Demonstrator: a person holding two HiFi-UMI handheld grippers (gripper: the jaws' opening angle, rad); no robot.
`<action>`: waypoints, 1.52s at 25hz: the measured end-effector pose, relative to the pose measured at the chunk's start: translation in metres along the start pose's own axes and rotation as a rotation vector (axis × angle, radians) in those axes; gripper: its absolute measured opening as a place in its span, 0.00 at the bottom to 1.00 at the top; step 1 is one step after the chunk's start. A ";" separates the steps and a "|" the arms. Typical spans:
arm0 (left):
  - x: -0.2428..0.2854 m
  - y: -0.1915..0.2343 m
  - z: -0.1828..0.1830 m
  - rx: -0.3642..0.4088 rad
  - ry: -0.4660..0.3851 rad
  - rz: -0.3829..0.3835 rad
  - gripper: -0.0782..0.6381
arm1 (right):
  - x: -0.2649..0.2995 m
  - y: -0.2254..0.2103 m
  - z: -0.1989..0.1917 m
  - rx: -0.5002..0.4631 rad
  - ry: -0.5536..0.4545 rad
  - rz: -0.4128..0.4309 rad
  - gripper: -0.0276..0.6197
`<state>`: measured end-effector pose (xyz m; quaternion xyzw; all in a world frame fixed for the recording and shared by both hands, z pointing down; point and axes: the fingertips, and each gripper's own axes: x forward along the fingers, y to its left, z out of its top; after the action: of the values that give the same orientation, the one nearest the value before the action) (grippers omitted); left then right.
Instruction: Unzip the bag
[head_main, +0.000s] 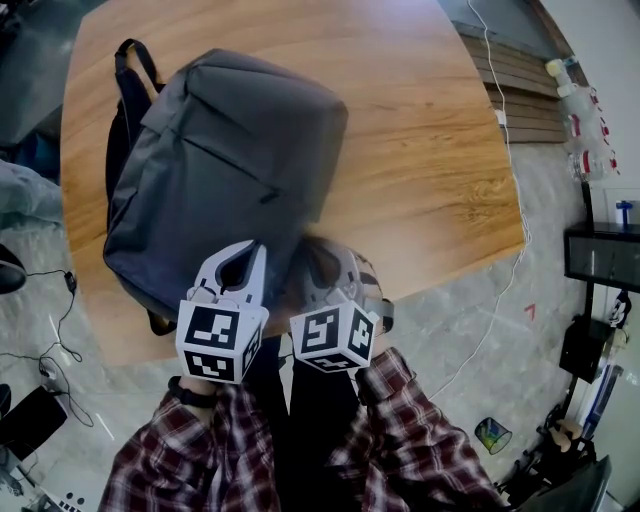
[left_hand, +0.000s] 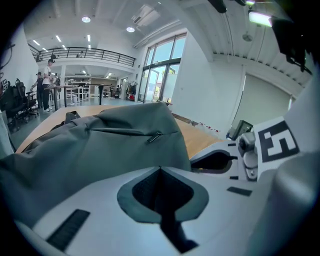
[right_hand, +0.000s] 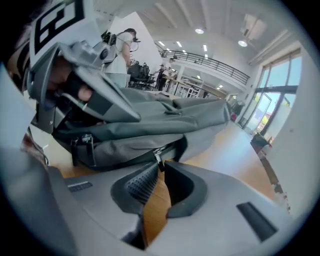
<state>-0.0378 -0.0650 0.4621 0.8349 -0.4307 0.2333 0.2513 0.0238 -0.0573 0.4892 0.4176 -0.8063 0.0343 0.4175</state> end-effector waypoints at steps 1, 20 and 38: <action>0.000 0.000 -0.001 -0.001 0.001 -0.002 0.12 | 0.000 -0.006 0.003 0.031 -0.013 -0.011 0.12; 0.005 0.002 -0.003 -0.025 0.015 -0.020 0.12 | 0.015 0.000 -0.002 -0.204 0.056 0.054 0.12; 0.006 0.002 -0.005 -0.032 0.029 -0.034 0.12 | 0.018 0.003 0.004 -0.561 -0.095 0.038 0.12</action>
<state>-0.0368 -0.0665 0.4705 0.8345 -0.4164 0.2341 0.2747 0.0137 -0.0680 0.5003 0.2717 -0.8107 -0.2018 0.4777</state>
